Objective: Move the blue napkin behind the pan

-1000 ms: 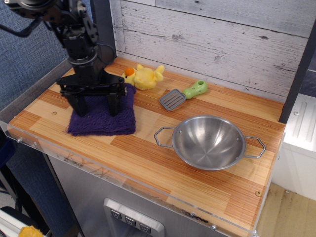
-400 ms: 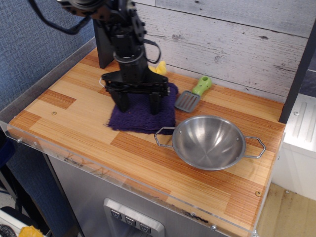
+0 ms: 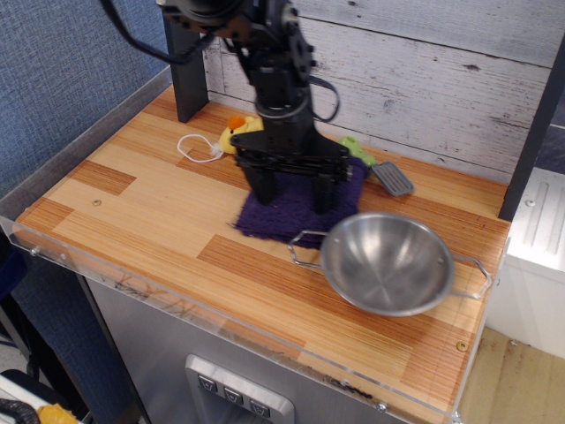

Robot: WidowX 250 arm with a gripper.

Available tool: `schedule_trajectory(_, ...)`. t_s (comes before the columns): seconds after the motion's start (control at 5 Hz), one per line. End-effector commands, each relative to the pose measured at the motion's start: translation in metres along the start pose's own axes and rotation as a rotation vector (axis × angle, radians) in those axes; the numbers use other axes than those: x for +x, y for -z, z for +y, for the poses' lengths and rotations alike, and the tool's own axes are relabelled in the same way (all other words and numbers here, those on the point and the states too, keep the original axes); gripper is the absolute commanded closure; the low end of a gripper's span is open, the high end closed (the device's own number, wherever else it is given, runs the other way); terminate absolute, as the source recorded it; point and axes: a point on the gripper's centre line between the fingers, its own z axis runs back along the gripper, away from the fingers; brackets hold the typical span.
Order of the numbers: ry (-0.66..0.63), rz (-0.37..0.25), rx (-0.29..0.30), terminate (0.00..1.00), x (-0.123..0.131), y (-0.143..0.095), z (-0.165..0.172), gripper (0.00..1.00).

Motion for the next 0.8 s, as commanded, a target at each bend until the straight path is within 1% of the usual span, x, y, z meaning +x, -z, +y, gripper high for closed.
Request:
schedule_trajectory(0.0, 0.070, 0.049, -0.025, 0.00, -0.021, 0.009, -0.033, 0.00)
schedule_trajectory(0.2, 0.050, 0.064, -0.056, 0.00, -0.018, 0.004, -0.030, 0.00)
schedule_trajectory(0.4, 0.033, 0.080, -0.075, 0.00, -0.012, -0.006, -0.028, 0.00)
schedule_trajectory(0.6, 0.013, 0.028, -0.074, 0.00, -0.003, -0.029, -0.028, 0.00)
